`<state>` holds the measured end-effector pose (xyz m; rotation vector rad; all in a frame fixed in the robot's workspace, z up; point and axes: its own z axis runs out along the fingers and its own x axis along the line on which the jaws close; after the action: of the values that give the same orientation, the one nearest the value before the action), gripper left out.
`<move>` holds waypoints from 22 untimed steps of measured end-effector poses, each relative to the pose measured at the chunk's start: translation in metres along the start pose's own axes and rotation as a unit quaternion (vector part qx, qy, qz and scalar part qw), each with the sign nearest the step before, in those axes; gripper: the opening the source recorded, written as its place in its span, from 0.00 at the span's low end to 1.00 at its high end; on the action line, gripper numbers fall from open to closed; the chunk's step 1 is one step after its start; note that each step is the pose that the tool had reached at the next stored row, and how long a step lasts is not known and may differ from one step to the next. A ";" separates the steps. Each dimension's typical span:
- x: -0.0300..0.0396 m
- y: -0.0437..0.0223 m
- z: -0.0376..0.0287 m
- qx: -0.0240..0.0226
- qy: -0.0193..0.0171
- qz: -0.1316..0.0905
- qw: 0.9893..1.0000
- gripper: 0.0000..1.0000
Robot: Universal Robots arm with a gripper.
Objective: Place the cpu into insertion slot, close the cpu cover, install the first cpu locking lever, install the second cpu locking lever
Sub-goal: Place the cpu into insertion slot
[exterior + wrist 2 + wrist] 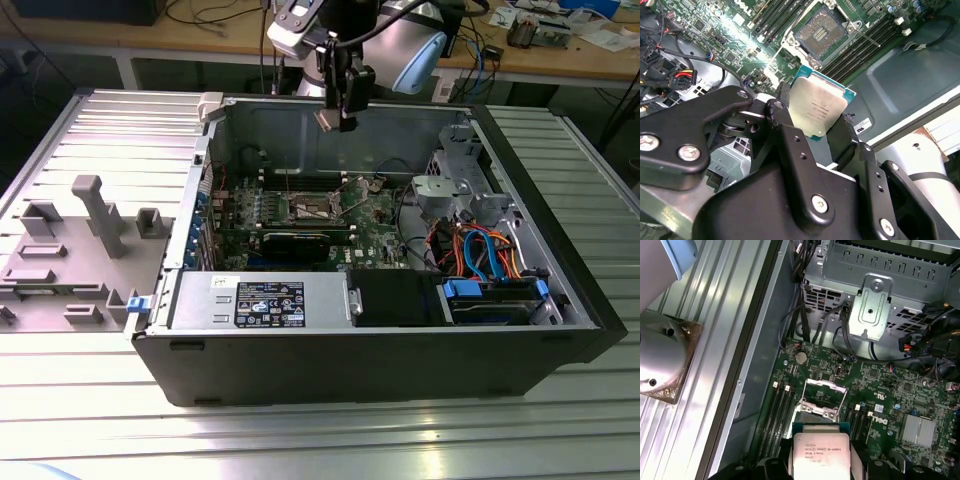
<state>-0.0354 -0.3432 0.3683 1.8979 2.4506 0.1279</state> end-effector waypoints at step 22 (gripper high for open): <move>0.0002 -0.0017 0.0059 -0.001 -0.005 0.051 0.999 0.54</move>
<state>-0.0366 -0.3432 0.3623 2.0191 2.3464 0.1238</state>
